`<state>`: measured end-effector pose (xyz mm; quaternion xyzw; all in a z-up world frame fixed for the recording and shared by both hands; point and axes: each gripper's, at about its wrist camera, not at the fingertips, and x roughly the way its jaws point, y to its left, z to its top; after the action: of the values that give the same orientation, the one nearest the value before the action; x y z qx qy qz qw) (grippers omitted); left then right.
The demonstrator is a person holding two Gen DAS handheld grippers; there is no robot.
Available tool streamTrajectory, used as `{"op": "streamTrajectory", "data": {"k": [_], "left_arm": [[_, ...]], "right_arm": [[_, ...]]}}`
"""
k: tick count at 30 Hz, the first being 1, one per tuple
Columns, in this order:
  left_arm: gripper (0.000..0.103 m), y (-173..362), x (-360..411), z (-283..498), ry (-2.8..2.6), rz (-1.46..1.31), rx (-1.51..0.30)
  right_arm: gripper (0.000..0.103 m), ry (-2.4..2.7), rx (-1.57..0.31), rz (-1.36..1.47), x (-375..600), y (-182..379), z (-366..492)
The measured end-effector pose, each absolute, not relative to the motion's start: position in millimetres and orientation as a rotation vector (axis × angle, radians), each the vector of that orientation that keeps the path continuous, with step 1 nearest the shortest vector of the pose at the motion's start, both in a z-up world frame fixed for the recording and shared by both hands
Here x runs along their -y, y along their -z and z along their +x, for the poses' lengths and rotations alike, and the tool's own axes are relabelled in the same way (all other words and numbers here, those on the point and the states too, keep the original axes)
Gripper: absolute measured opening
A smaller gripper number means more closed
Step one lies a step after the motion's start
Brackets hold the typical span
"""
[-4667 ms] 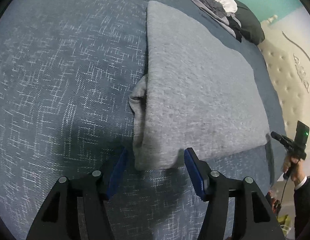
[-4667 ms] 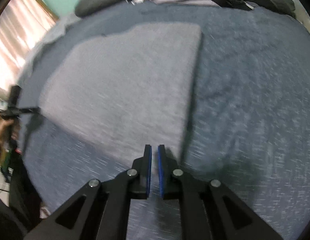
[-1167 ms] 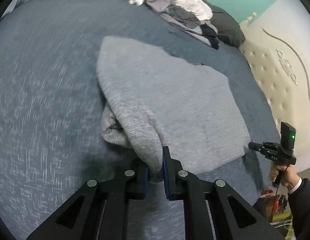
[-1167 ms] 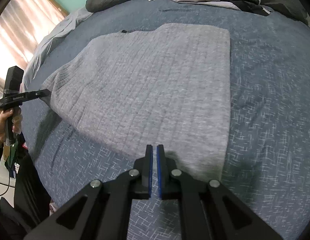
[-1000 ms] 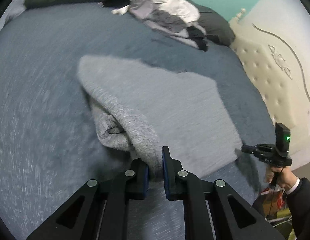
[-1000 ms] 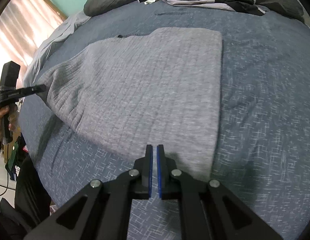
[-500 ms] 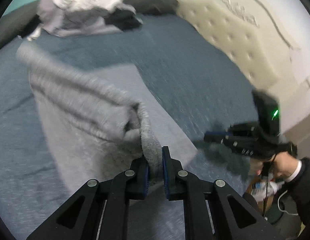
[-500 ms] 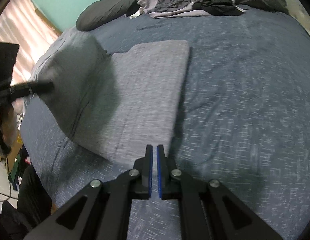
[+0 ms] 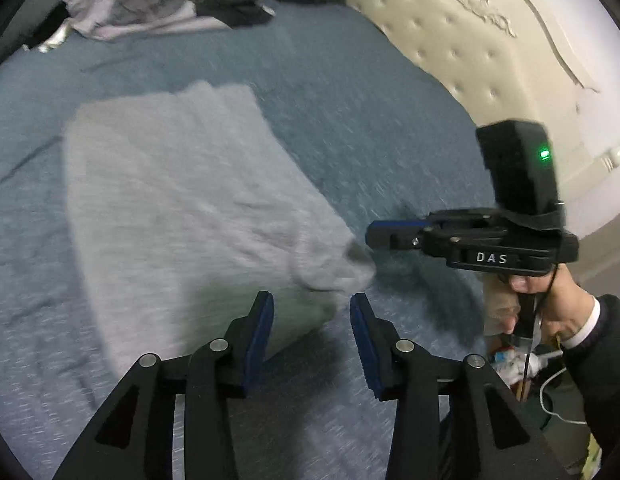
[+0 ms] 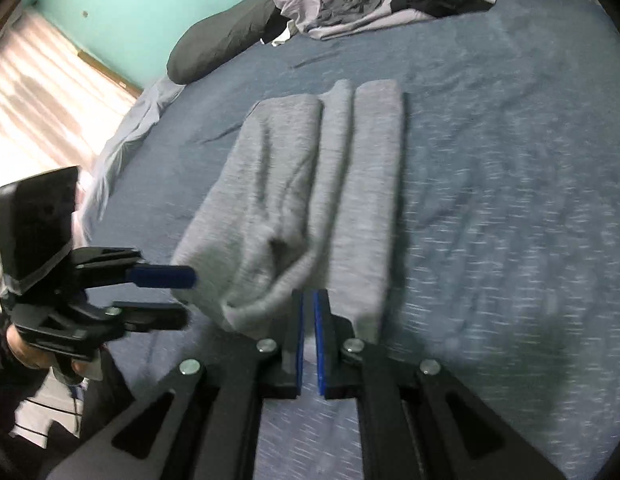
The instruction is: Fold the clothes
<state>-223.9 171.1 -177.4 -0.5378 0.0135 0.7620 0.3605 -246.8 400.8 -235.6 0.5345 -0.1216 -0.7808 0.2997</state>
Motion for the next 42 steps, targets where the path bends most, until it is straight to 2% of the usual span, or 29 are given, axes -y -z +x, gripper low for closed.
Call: {"op": "streamTrajectory", "data": {"k": [2, 6, 10, 19, 25, 27, 29, 42], "left_arm": [[0.044, 177, -152, -230, -2.014, -1.397, -0.052], [0.044, 188, -115, -241, -2.087, -1.449, -0.039], [0.043, 209, -104, -237, -2.052, -1.492, -0.056], [0.043, 225, -110, -224, -2.042, -1.487, -0.087], [0.043, 229, -110, -223, -2.023, -1.490, -0.105], [0.043, 230, -109, -224, -2.019, -1.490, -0.091], [0.043, 231, -107, -225, -2.017, -1.490, -0.073], [0.044, 237, -105, -229, -2.010, -1.495, -0.064]], "right_arm": [[0.027, 2.053, 0.340, 1.439, -392, 238, -253], [0.031, 2.011, 0.394, 1.491, -380, 247, -263], [0.047, 1.968, 0.504, 1.500, -375, 252, -268], [0.047, 1.944, 0.428, 1.574, -352, 260, -274], [0.046, 1.945, 0.451, 1.609, -360, 269, -273], [0.044, 1.945, 0.459, 1.621, -363, 273, -273], [0.035, 1.945, 0.467, 1.633, -366, 276, -272], [0.036, 1.885, 0.551, 1.674, -358, 293, -280]]}}
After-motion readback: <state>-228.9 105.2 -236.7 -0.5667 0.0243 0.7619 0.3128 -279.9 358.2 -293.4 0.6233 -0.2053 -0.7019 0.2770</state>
